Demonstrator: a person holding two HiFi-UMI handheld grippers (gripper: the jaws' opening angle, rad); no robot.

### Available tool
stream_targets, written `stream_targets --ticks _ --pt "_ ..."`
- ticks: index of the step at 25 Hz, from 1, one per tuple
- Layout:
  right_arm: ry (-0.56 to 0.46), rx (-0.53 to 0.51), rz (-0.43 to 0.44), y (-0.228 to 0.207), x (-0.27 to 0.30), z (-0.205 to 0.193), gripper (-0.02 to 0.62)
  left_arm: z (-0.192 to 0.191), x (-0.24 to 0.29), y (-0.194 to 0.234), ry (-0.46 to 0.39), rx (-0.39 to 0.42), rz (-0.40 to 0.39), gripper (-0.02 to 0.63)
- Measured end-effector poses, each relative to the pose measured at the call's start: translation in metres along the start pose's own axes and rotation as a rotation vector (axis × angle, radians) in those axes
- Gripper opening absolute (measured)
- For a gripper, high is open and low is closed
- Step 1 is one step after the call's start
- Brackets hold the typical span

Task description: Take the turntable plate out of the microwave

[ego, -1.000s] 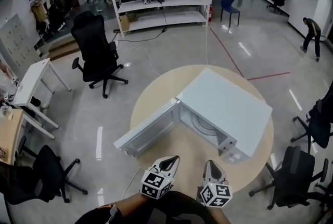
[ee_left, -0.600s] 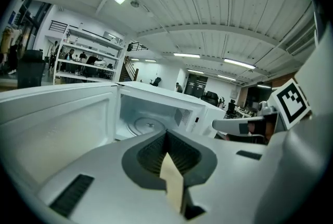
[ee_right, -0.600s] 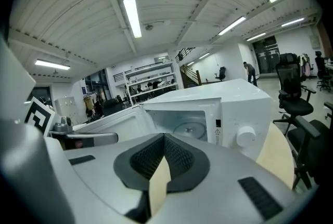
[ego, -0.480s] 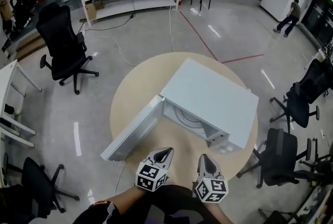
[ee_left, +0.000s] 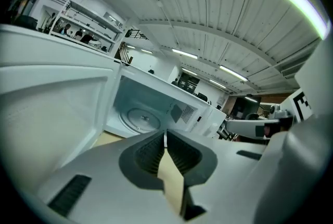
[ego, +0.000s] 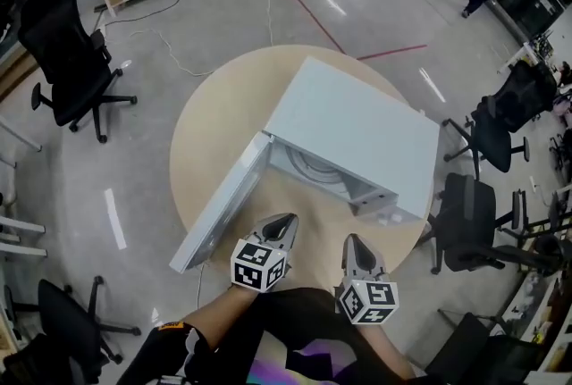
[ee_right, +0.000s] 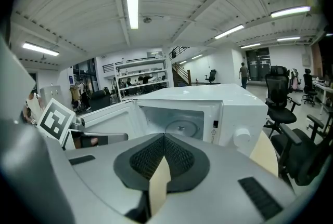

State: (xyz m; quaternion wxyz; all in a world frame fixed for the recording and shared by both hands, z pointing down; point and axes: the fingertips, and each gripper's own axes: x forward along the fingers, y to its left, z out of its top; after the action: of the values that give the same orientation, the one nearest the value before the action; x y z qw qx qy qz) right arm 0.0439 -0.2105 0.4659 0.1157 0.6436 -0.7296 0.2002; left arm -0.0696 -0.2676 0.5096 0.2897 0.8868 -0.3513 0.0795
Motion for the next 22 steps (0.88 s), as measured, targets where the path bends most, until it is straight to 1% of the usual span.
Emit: stream_targets --ticks 6,9,12,18,22 --pt "0.018 0.003 -0.015 -0.002 0.003 -0.006 0.017 -0.003 0.025 0.025 0.029 -0.106 -0.002 0.05" --pt "0.029 0.019 -0.008 -0.009 0.011 -0.009 0.017 -0.005 0.044 0.035 0.043 -0.169 0.0 0.078" --pt "0.033 0.014 0.012 -0.015 0.02 -0.005 0.017 -0.007 0.066 0.043 0.06 -0.234 0.009 0.11" --pt "0.065 0.015 0.036 -0.031 0.033 -0.008 0.017 -0.015 0.108 0.068 0.078 -0.366 0.052 0.144" --pt "0.087 0.012 0.051 -0.038 0.041 -0.012 0.017 -0.016 0.132 0.082 0.082 -0.419 0.079 0.147"
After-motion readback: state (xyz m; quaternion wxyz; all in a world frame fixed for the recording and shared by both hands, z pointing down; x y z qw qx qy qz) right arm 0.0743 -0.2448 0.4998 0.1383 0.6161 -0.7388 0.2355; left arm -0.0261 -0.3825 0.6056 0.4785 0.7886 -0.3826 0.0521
